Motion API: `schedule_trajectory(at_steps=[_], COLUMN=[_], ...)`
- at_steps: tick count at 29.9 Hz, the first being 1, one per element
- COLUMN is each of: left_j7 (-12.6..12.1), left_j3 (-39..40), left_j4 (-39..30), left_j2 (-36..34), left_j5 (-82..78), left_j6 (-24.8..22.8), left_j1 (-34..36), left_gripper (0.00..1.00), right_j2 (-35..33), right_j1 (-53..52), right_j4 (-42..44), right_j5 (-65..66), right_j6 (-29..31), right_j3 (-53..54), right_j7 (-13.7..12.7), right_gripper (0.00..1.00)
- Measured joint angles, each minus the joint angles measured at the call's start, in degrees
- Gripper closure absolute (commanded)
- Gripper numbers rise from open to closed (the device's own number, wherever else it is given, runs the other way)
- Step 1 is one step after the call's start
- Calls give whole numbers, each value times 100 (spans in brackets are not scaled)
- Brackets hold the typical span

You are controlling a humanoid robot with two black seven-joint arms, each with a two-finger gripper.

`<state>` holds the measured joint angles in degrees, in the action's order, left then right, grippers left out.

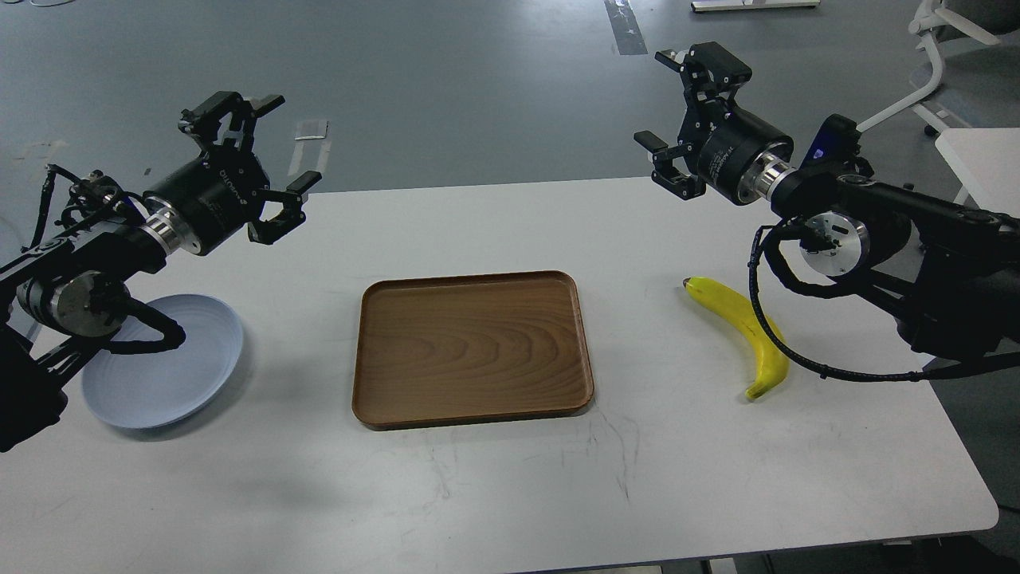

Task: Place banana on plate with both arms
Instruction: 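Move the left gripper toward the light blue plate's edge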

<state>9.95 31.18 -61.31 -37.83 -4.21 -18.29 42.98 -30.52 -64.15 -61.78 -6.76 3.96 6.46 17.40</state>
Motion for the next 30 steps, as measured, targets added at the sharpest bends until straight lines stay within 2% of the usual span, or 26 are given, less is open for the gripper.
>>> schedule_trajectory(at_steps=[14, 22, 30], left_j7=[-25, 24, 69], left_j3=[-60, -69, -69], left_j4=[-57, -57, -63], left_j2=[174, 290, 348], left_j5=[-67, -132, -374], left_j6=[217, 500, 556], left_j1=[91, 125, 148], left_gripper=[2, 2, 2], right_j2=[13, 20, 51], right_j1=[-79, -149, -115], right_j4=[-9, 0, 0], right_j5=[17, 16, 16], right_j6=[-15, -35, -36], right_j3=[-40, -44, -75], right_j7=[-60, -62, -79], right_gripper=[0, 0, 0])
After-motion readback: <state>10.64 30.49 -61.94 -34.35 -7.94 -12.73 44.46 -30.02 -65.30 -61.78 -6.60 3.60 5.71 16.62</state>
